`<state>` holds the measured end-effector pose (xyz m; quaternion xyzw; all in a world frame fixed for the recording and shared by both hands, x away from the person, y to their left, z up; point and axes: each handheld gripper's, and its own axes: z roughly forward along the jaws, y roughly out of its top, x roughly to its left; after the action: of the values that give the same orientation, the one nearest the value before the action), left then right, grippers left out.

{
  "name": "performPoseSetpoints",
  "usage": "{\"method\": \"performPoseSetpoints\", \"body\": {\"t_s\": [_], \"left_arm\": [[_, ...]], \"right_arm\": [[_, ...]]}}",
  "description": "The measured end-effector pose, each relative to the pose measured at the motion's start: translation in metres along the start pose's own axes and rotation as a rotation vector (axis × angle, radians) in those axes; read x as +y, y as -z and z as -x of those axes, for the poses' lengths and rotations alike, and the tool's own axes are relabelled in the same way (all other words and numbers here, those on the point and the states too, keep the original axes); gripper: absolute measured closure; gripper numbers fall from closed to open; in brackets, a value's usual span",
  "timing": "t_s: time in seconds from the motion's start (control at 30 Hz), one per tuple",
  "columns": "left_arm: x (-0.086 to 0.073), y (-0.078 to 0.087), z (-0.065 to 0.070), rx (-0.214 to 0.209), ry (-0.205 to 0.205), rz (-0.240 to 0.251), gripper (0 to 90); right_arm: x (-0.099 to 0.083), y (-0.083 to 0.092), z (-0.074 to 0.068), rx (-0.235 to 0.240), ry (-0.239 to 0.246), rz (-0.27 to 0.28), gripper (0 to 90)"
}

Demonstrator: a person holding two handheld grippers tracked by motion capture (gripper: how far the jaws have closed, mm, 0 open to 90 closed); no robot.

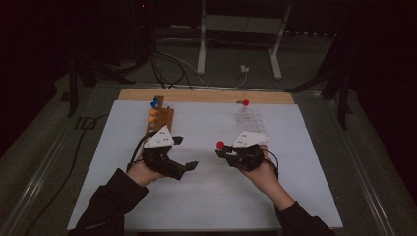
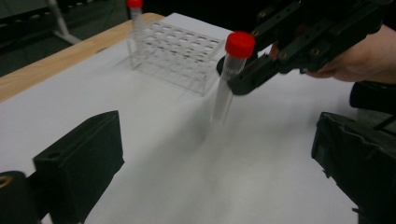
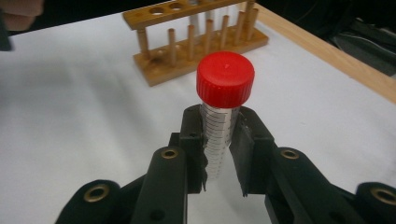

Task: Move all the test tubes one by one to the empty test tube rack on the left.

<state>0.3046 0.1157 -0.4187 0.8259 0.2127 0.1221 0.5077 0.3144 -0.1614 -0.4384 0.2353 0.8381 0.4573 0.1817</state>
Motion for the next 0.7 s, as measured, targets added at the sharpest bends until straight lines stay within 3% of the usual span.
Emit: {"method": "performPoseSetpoints", "body": {"t_s": [0.33, 0.47, 0.7], "left_arm": [[0.01, -0.015, 0.01, -0.055, -0.043, 0.0, 7.3], [0.014, -0.023, 0.014, -0.055, -0.056, 0.002, 9.1], [0.015, -0.035, 0.018, -0.061, -0.078, 0.01, 25.7]], "right_arm": [[-0.004, -0.002, -0.015, 0.029, 0.011, 0.0, 74.9], [-0.005, -0.003, -0.019, 0.041, 0.016, -0.004, 74.9], [-0.006, -0.007, -0.027, 0.075, 0.024, -0.01, 74.9]]}}
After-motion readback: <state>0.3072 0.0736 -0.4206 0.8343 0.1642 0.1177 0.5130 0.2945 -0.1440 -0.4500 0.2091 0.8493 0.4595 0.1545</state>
